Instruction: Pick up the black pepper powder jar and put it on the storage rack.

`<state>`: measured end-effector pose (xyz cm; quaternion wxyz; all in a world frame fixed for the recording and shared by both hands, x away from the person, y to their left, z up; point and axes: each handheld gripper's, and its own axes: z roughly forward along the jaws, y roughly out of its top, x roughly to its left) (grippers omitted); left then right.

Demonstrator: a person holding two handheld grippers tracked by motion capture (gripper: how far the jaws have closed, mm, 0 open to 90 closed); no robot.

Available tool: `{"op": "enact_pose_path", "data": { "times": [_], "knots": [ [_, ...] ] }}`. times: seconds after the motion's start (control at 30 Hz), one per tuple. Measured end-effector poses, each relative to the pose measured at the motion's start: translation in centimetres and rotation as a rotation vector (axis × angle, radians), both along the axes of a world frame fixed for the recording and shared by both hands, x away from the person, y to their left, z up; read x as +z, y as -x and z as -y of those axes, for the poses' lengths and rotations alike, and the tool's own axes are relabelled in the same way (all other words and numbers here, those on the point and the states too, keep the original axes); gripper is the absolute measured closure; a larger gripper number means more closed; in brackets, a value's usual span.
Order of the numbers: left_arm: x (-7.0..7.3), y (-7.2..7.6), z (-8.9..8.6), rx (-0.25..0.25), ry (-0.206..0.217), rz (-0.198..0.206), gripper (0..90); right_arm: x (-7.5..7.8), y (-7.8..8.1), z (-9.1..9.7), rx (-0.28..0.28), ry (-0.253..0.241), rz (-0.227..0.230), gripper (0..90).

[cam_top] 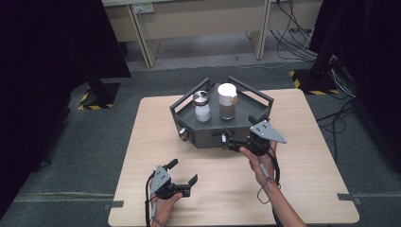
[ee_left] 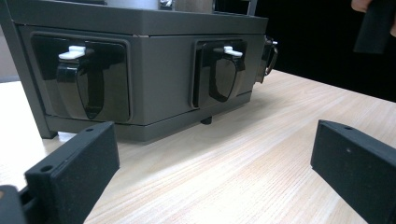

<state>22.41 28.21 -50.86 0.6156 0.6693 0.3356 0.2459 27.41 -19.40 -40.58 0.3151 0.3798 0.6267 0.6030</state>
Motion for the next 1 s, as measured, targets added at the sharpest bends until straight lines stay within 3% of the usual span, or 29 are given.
{"op": "enact_pose_path", "data": {
  "times": [0.5, 1.0],
  "knots": [
    [-0.1, 0.1, 0.1, -0.002, -0.002, -0.001, 0.4, -2.2, 2.6, 1.1, 0.038, 0.020, 0.012, 0.3],
    [-0.1, 0.0, 0.2, -0.004, -0.004, -0.003, 0.4, -3.3, 4.0, 2.3, 0.039, 0.025, 0.007, 0.3]
  ]
}}
